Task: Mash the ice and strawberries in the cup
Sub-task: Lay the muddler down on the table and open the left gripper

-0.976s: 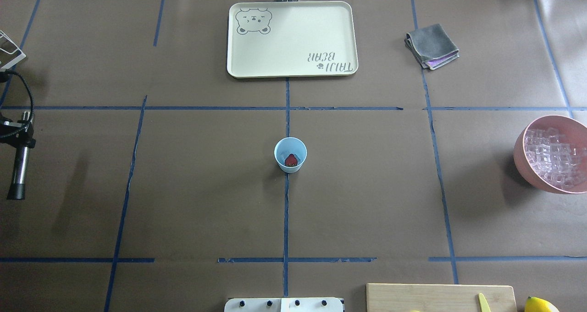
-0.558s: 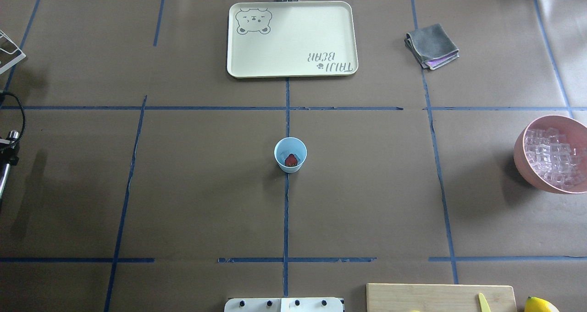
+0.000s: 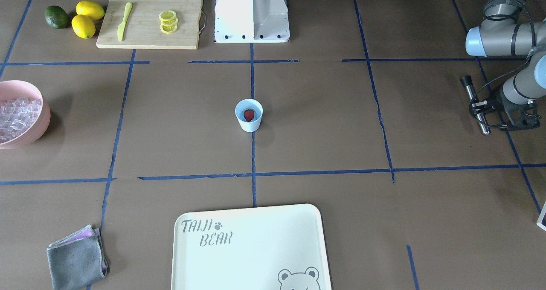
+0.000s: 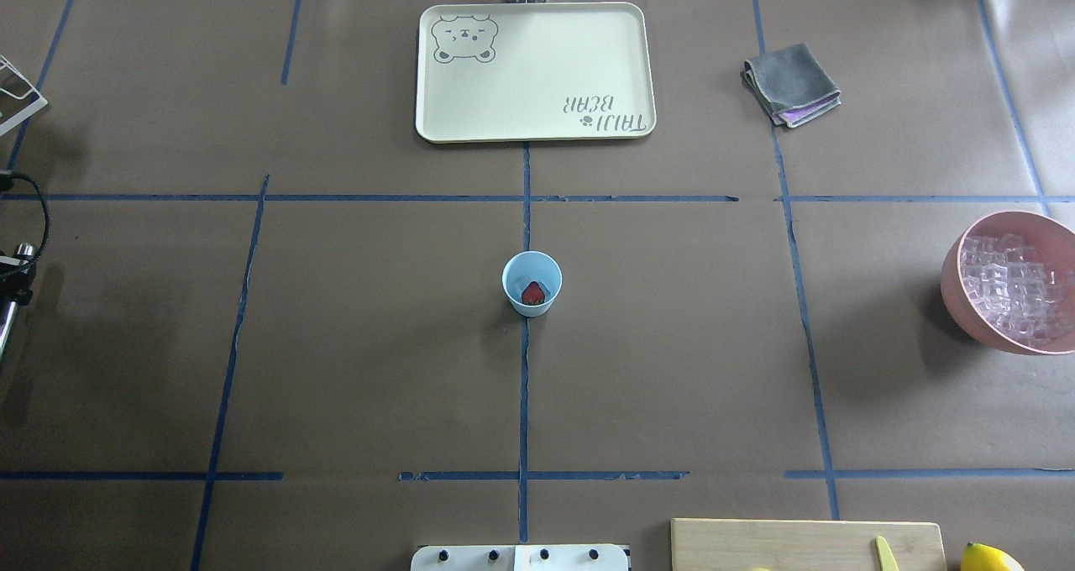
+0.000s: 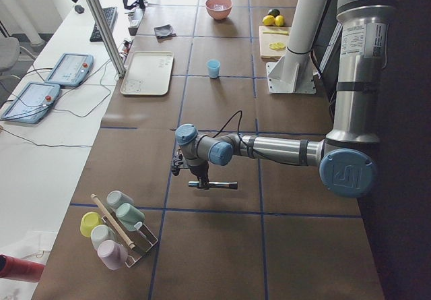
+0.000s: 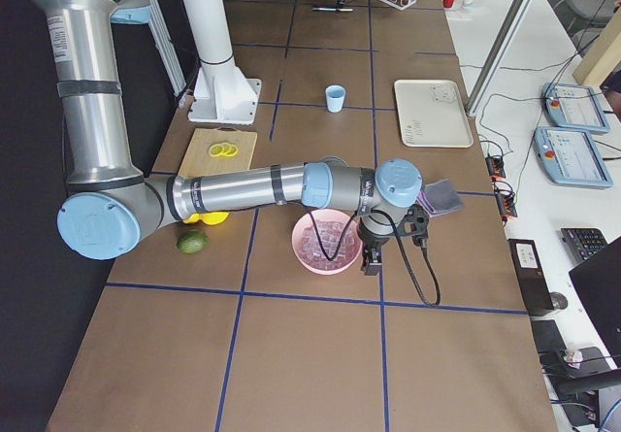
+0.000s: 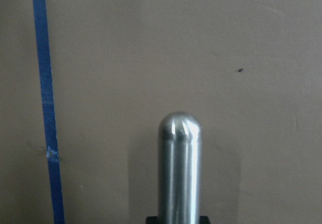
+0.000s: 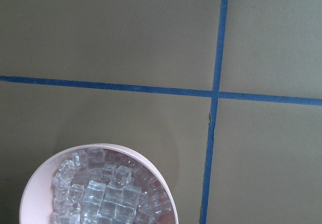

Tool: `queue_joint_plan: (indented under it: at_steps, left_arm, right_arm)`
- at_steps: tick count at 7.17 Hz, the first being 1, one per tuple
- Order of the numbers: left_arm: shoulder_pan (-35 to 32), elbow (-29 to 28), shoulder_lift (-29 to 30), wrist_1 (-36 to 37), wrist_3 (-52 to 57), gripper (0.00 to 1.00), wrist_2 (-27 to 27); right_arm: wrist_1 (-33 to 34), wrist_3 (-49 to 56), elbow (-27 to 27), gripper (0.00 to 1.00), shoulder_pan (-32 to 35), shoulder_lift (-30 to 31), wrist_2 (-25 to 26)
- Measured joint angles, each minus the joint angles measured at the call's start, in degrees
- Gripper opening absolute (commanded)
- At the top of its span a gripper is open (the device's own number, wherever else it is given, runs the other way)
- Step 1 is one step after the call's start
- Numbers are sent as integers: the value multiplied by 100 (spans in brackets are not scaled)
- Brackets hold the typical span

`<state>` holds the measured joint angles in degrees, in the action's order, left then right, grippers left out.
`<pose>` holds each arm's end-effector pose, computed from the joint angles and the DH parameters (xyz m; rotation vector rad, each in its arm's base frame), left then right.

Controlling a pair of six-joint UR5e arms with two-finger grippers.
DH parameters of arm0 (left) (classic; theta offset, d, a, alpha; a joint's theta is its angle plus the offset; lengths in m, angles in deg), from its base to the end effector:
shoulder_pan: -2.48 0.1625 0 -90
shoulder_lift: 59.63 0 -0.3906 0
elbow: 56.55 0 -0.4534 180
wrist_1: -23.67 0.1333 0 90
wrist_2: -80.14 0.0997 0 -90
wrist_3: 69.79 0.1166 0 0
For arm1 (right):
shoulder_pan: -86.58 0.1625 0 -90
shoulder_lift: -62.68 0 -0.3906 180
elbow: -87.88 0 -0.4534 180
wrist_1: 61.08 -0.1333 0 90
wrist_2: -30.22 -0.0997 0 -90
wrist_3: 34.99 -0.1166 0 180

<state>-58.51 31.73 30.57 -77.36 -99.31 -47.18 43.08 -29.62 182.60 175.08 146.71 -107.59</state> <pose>0.2208 -0.5273 0.6401 -0.1780 0.6451 0.0455 0.0317 -0.5820 0.5511 -0.0288 -0.8359 -0.0876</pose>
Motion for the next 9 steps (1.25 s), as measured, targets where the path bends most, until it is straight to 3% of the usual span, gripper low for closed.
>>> queue_joint_plan:
  at_steps: [1,2,6,9]
  left_arm:
    - [4,-38,11,-1,5,30,3]
    - [6,-57,18,2,14,99,5]
    - [-39,29,70,7,54,100,-18]
    - [-1000,457,27,307,1157,100,-430]
  right_arm:
    - [0,-1,2,100,0,0,0]
    - [0,-1,2,100,0,0,0]
    - [0,5,-2,100,0,-8,0]
    - [-40,65,-160,100,-13,-20,34]
